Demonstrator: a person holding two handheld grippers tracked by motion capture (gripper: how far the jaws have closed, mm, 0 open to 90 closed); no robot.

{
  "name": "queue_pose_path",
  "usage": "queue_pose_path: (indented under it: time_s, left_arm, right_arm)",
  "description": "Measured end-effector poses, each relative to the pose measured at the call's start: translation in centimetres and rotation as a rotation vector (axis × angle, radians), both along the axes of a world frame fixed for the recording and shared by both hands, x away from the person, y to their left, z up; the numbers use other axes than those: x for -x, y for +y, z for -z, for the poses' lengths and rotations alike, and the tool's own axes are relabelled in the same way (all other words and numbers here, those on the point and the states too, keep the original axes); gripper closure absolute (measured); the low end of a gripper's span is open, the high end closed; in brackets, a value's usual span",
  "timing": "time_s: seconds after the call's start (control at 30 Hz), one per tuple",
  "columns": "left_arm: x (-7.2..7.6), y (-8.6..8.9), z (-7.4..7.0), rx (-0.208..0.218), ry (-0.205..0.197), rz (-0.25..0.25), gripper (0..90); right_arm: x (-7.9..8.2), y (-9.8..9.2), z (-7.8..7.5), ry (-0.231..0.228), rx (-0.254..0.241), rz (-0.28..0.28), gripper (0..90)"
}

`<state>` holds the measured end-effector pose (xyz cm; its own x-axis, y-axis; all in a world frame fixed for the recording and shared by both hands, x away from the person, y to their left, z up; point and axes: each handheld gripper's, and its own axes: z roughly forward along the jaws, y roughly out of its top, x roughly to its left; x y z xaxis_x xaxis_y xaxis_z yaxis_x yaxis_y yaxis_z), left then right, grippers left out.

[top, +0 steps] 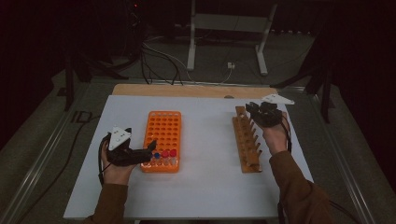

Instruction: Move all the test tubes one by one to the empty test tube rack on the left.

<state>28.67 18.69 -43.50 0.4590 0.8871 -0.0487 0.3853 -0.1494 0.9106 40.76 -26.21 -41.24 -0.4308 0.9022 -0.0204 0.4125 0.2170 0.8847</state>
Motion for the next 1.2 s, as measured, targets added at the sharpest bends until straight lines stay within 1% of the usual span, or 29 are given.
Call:
queue_pose_path:
  time_s: [0.13,0.27,0.43,0.6,0.7,0.77,0.93,1.07,1.2]
  left_arm:
    - [0.0,-0.3,-0.1,0.0,-0.004,0.006,0.9]
    - [-0.1,-0.6,-0.3,-0.002,-0.009,0.015,0.9]
    - [-0.2,-1.2,-0.7,-0.006,-0.016,0.027,0.9]
    - [-0.2,-1.8,-1.0,-0.009,-0.021,0.043,1.0]
    - [-0.2,-2.3,-1.1,-0.013,-0.021,0.059,1.4]
    - [-0.2,-2.7,-1.2,-0.025,-0.021,0.073,1.4]
    - [-0.1,-3.4,-1.5,-0.028,-0.025,0.095,1.4]
    - [-0.2,-4.2,-1.6,-0.031,-0.027,0.114,1.4]
    - [-0.3,-4.9,-1.7,-0.044,-0.023,0.134,1.4]
  right_arm:
    - [0.7,0.1,-1.1,-0.03,-0.001,-0.018,76.6]
    - [1.1,0.5,-1.5,-0.036,0.009,-0.045,76.6]
    - [1.6,1.4,-1.5,-0.028,0.016,-0.088,76.6]
    - [2.1,2.6,-1.5,-0.016,0.009,-0.145,76.6]
    - [2.5,3.4,-1.6,-0.012,0.009,-0.174,76.6]
    - [2.7,4.0,-1.6,-0.014,0.013,-0.193,76.5]
    - [3.4,5.3,-1.6,-0.016,0.009,-0.234,76.5]
    - [3.9,6.3,-1.8,-0.009,0.007,-0.268,76.5]
    - [4.5,7.4,-1.9,-0.004,0.003,-0.31,76.5]
